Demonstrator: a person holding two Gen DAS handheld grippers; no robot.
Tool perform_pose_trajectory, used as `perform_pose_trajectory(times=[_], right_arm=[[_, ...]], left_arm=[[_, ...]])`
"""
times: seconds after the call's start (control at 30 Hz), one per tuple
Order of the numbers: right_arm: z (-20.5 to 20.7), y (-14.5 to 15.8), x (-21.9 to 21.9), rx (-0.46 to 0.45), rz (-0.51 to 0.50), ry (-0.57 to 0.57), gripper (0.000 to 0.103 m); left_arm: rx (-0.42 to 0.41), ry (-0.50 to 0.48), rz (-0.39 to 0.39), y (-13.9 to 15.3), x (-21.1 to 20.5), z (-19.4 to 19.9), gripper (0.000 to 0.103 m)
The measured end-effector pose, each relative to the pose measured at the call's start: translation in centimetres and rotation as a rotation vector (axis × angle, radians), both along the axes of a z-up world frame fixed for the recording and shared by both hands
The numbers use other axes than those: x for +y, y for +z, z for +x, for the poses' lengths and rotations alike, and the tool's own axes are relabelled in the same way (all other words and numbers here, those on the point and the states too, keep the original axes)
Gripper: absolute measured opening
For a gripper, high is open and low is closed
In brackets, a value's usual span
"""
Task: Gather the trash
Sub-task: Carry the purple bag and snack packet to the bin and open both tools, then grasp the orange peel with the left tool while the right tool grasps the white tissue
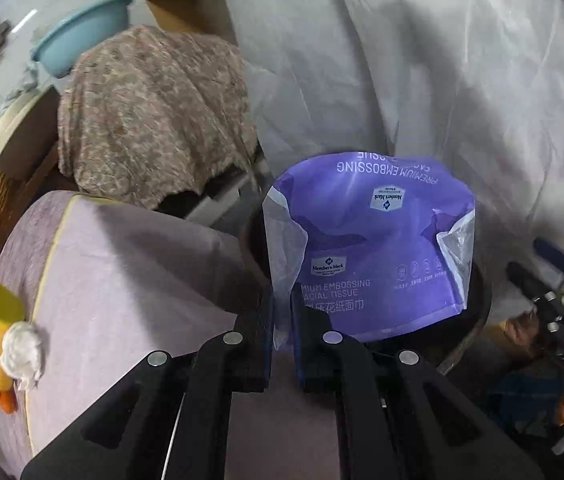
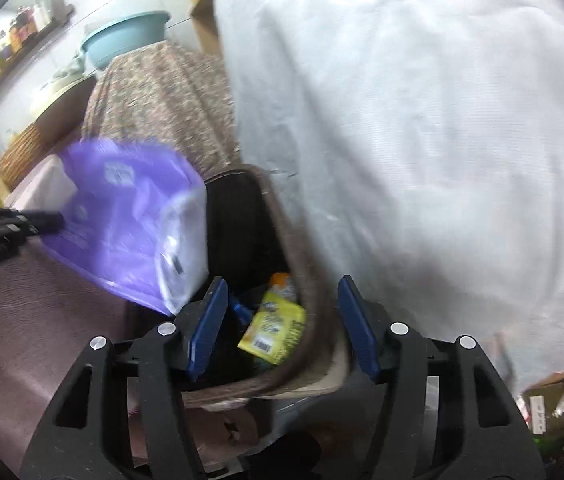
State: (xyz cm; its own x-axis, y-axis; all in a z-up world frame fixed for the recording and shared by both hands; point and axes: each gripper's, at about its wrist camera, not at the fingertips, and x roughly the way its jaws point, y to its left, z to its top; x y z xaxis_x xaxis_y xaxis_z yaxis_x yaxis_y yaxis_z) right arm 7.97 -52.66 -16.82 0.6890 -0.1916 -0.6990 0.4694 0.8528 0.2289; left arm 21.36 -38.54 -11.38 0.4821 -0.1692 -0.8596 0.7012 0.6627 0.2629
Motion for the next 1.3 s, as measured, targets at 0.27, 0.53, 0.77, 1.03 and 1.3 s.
perform_pose_trajectory(times=[0.27,0.53,0.77,1.03,1.3], right_arm=[[-1.8,0.1,-0.7,-0.007,-0.002,-0.028,0.062],[-2.0,0.9,0.2,-0.029,0.003,-0.009,0.066],[-1.8,3.2,2.8,-0.077,0.009,0.051,0.07],[0.0,6.0,7.6,-0.126,0.049,0.197,0.073],[3.2,9.2,15.7,-0.139,0.005,0.441,0.073]], left_arm=[[0.044,0.016,0.09,-1.8,-3.6,0.4,0.024],[0.056,0.016,-0.008,0.3,-1.6,-0.3,0.062],[0.046,0.013,-0.206,4.1,3.7,-2.4,0.074],[-0.014,0.12,-0.341,7.3,15.1,-3.1,0.078],[-0.128,0.321,-0.303,8.0,27.6,-1.5,0.078]])
